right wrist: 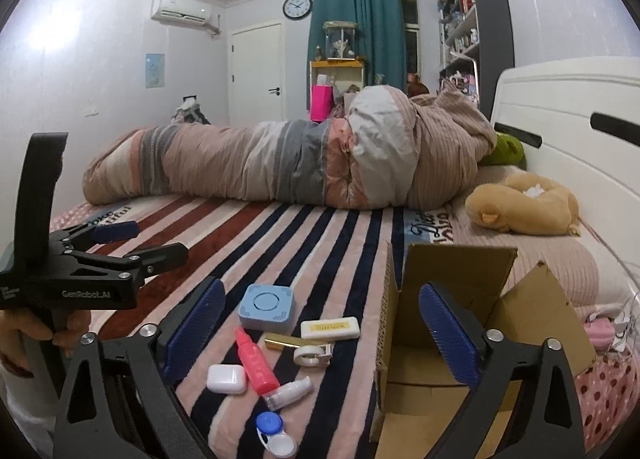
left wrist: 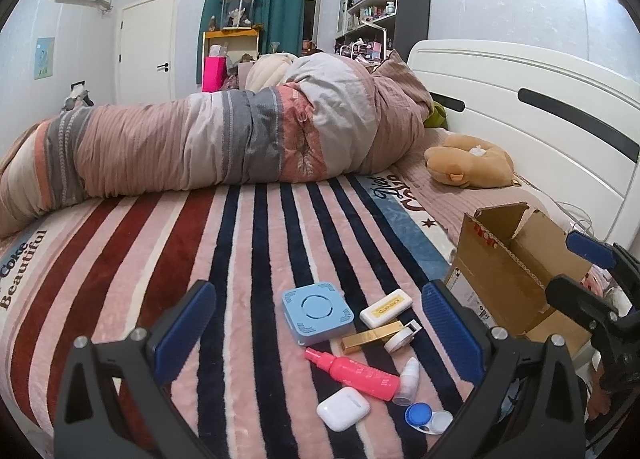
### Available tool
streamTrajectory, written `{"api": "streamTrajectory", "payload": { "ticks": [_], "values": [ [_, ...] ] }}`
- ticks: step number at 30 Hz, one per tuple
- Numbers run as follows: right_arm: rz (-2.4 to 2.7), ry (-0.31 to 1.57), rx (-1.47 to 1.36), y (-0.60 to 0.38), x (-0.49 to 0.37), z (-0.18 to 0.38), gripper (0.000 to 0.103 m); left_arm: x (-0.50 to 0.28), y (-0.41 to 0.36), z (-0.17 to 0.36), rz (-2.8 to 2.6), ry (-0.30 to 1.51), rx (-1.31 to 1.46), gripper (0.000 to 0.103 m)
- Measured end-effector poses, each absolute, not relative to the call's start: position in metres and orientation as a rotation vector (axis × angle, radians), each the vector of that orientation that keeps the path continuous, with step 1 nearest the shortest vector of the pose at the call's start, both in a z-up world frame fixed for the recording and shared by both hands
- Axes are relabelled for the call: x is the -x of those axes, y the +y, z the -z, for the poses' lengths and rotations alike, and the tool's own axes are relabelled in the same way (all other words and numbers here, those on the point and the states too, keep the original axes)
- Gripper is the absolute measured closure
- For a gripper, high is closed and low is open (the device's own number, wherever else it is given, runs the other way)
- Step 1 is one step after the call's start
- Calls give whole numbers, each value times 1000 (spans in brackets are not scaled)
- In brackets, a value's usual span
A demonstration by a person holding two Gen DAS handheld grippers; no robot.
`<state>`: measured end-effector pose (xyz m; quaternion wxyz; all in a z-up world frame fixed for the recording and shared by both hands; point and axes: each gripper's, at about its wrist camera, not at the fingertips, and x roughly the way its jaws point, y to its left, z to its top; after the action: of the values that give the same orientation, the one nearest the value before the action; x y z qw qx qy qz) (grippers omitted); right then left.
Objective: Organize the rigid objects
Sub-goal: 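Grasp the pink spray bottle with the right gripper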
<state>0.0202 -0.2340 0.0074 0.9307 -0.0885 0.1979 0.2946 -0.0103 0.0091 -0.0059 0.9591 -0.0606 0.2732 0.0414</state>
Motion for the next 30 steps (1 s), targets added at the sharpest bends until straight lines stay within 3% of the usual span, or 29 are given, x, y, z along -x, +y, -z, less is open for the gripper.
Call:
{"api": "streamTrajectory", "payload": {
  "ticks": [2,4,10,21,30],
  "values": [
    [-610,399,202,-226,-17,-8,22,8,8,6,-87,564,106,1],
    [-627,398,215,-220,-15,-10,43,9,12,8,-80,571,92,1],
    [-763,506,281,-193,-3,17,71,8,31,26,-45,623,92,1],
    [-791,807,393,-143,-36,115,73,-14,39,80,-36,740,102,1],
    [-788,947,531,-113,-80,152,73,-12,59,87,-52,722,196,1]
  ]
}}
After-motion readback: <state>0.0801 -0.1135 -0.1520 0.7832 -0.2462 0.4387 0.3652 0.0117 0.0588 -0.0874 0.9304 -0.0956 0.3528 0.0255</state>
